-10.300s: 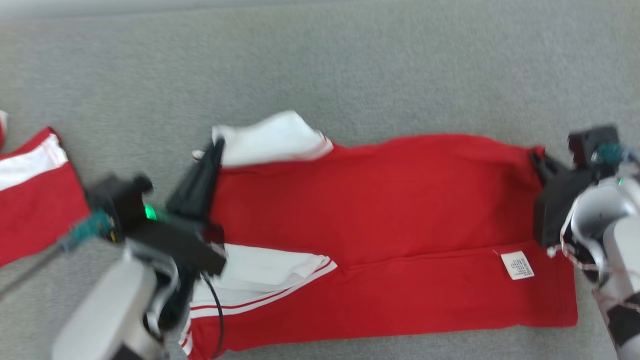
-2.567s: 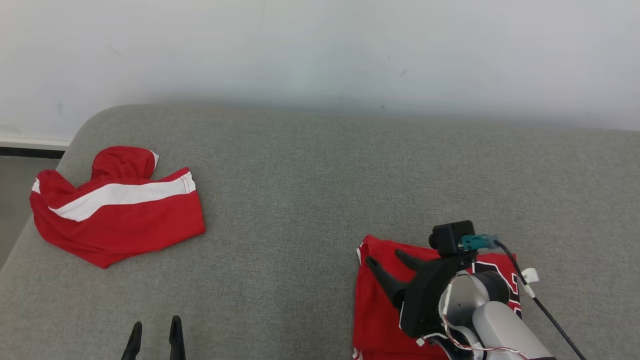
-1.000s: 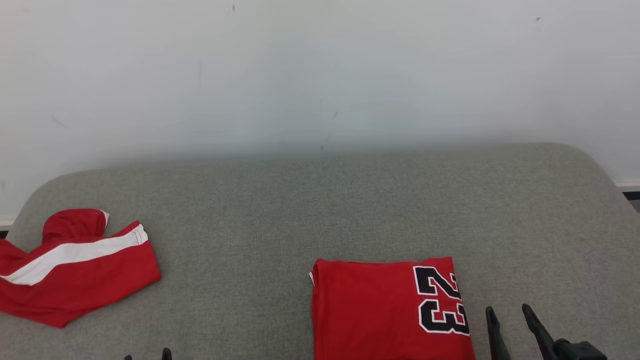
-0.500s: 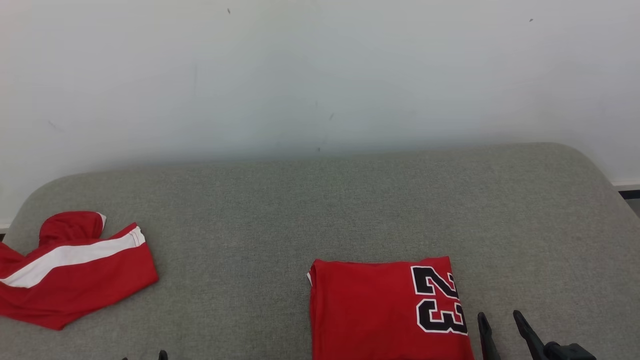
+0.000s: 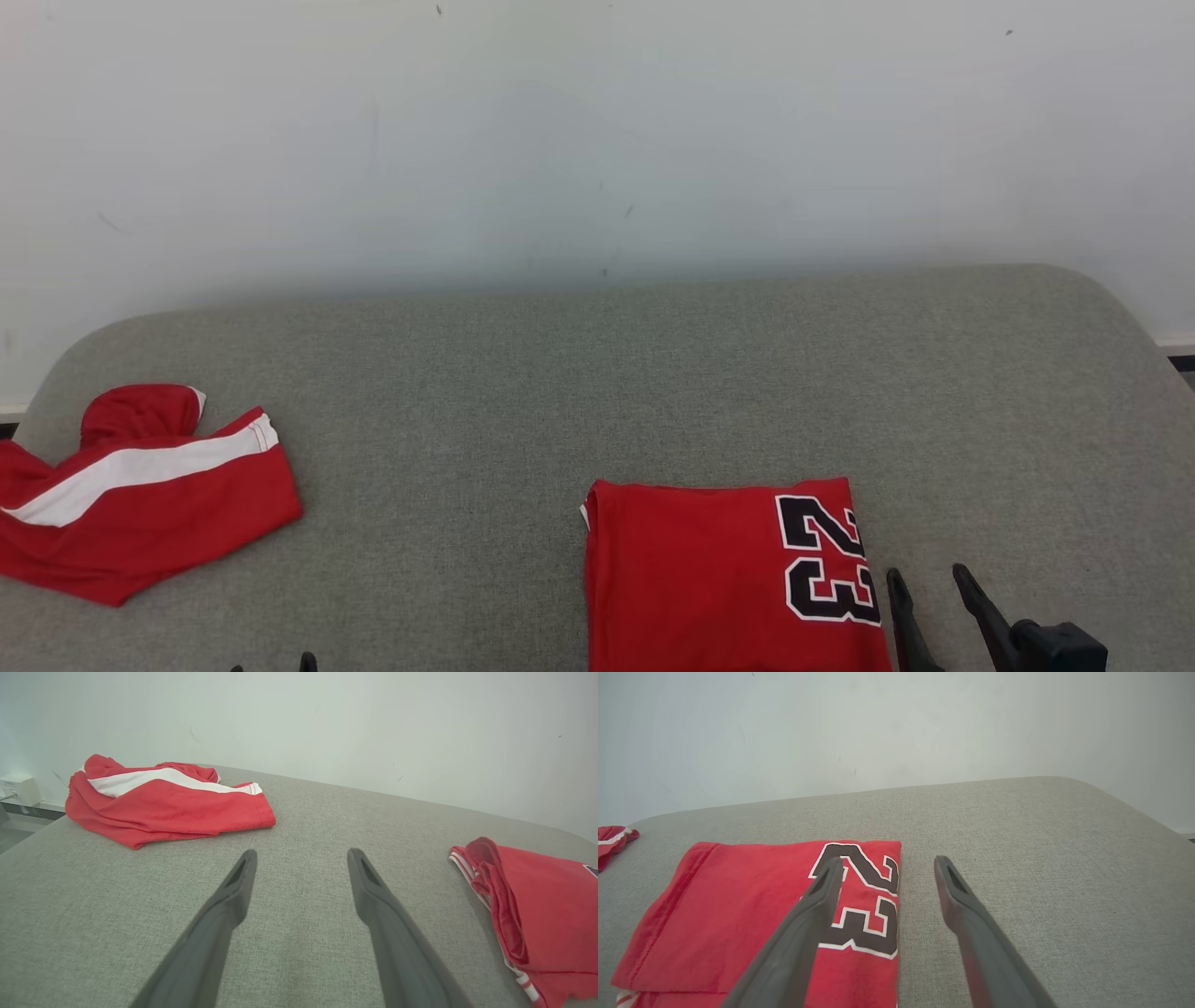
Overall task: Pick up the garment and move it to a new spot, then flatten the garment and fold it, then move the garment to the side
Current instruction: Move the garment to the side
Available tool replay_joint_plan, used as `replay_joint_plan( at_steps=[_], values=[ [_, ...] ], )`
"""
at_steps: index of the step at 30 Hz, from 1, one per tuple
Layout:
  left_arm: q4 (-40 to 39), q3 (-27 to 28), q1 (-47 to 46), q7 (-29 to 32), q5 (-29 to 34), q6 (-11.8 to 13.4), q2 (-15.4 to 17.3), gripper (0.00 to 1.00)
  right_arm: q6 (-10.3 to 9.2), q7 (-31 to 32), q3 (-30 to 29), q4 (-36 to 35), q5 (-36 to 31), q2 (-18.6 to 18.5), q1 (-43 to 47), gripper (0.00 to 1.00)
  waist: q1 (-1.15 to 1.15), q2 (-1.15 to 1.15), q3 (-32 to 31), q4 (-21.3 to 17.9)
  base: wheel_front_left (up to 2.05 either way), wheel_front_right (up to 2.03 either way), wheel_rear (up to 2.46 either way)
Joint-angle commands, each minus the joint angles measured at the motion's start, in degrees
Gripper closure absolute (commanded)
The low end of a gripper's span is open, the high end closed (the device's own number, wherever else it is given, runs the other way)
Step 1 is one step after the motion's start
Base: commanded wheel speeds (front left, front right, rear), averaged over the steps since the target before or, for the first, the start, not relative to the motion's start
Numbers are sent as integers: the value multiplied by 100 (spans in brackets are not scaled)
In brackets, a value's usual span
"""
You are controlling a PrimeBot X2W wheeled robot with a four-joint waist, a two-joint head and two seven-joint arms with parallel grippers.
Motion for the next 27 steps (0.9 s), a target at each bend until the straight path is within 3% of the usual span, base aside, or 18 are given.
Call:
replay_joint_plan(
  at_steps=[1,6,16,20,27],
  values=[
    [-13,2,-7,-17,-20,4,-8,0,-15,56,29,-55,58,-31,-58,0,0,0,4,1,0,0,0],
    [-13,-13,-4,-17,-41,4,-8,0,-15,758,248,-305,478,-195,-184,0,0,0,24,-11,0,0,0],
    [4,-134,-53,-17,-104,4,-7,0,-15,3968,252,-977,1404,-652,-476,0,0,0,126,50,0,0,0],
    [16,-209,-98,-17,-113,4,-7,0,-15,4883,184,-1261,1485,-776,-572,0,0,0,195,132,0,0,0],
    [-36,-277,-139,-17,-81,4,-7,0,-15,5915,-234,-1343,1247,-733,-728,0,0,0,306,272,0,0,0]
  ],
)
